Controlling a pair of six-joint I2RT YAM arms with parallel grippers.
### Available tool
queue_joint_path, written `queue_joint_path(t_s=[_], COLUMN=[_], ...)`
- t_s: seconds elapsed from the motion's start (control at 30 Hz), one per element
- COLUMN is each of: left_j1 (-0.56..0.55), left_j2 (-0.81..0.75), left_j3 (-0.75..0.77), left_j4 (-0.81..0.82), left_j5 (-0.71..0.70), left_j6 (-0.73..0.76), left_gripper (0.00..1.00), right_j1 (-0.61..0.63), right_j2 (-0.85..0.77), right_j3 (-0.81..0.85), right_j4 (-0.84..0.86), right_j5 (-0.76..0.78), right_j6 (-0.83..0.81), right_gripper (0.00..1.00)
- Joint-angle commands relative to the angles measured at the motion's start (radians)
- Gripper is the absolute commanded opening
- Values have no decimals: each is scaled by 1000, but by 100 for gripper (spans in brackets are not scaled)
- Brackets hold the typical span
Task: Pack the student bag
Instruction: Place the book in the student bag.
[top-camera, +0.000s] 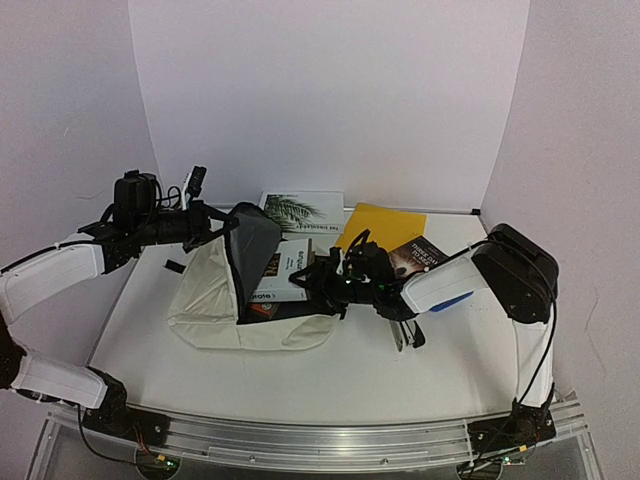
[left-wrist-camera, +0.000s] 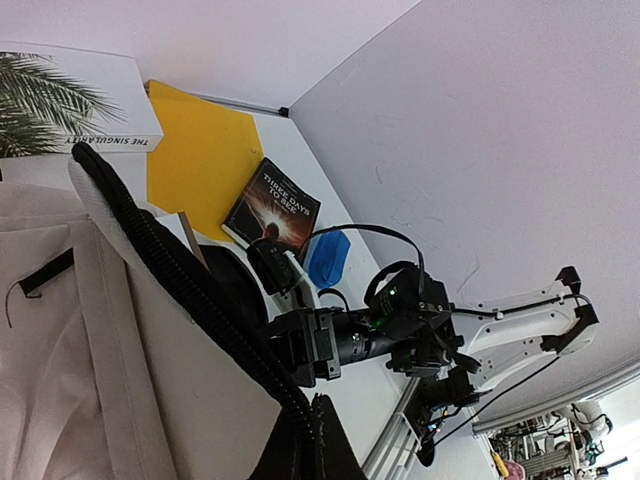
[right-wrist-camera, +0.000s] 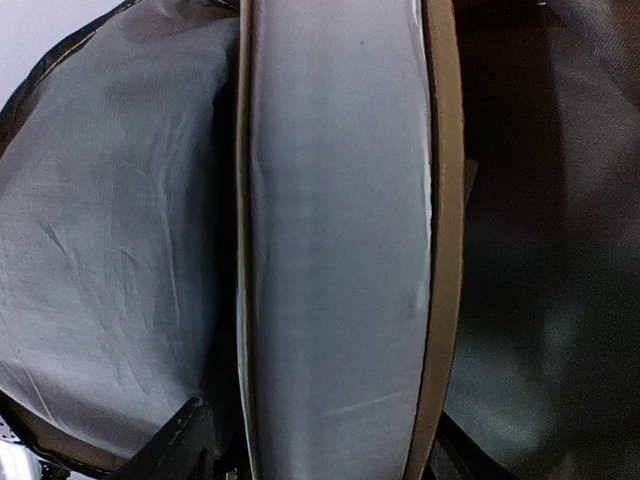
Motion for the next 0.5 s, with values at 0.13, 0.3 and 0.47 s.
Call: queue_joint_path(t_s=[0.13, 0.3, 0.47], left_j1=[4, 4, 4], left_j2=[2, 13, 19], left_j3=[34, 51, 61], left_j4=[66, 46, 42], left_j5=[-42, -34, -29], left_j6=[-11, -1, -3], left_gripper=[0, 0, 0], right_j1=[-1, -2, -2], right_j2=[-166, -192, -133], right_j3=[34, 31, 81], right_j4=[-378, -433, -412], right_j5=[247, 270, 170], right_j6=[-287, -331, -330], right_gripper=[83, 82, 62])
